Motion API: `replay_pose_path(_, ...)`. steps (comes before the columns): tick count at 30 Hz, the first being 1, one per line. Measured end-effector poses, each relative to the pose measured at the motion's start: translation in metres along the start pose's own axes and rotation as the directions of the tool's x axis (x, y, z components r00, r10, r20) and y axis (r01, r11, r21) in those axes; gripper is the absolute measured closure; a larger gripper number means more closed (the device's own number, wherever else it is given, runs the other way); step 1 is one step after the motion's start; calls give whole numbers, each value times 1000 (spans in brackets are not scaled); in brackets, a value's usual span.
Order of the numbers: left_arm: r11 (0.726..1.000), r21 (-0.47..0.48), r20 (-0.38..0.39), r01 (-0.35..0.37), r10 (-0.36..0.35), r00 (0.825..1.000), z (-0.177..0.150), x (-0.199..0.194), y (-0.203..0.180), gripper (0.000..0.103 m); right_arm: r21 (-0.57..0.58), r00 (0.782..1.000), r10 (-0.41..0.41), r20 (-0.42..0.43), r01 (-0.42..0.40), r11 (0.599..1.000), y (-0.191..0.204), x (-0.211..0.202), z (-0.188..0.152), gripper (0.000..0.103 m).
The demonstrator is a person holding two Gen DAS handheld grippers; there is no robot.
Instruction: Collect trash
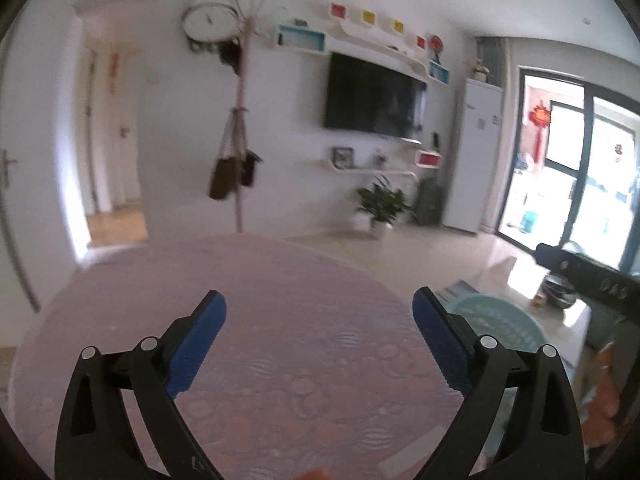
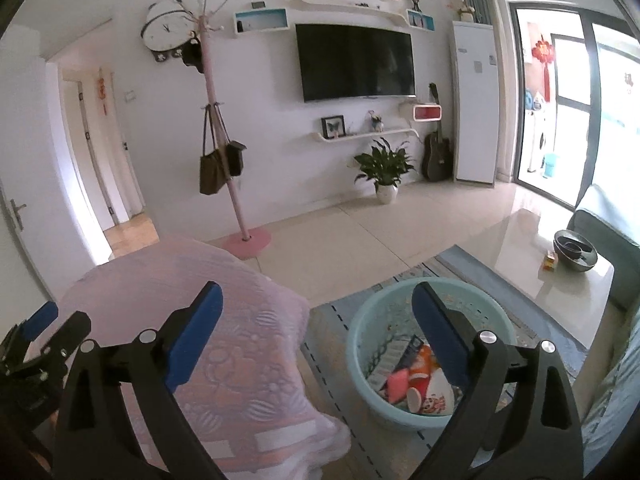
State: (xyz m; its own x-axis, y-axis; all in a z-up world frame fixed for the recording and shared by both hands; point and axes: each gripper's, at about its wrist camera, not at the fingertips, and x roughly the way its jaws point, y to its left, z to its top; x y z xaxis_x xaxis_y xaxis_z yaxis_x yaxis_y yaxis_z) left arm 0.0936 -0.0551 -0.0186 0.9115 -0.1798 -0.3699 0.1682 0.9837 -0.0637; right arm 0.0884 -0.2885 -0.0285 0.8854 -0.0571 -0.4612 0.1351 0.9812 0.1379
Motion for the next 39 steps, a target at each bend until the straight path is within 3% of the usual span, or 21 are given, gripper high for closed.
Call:
replay_pose_path(6, 999, -30, 17, -37, 37, 999, -18, 2, 7, 11, -43, 997, -46, 59, 49, 998, 13, -14, -17, 12)
replay_pose_path(11, 999, -1, 5, -42, 42, 999, -25, 10, 7, 11, -48, 986, -144, 85, 148, 988, 15, -15, -32, 12)
replay_pose_path(18, 999, -33, -6, -8, 8, 1000, -26, 9, 18, 8, -43, 988, -148, 53, 151, 988, 11, -8, -41, 12)
replay_pose_path(39, 999, -36, -22, -10, 9, 1000, -31, 12, 17, 8, -42, 991, -133, 25, 134, 990, 6, 0, -44, 12)
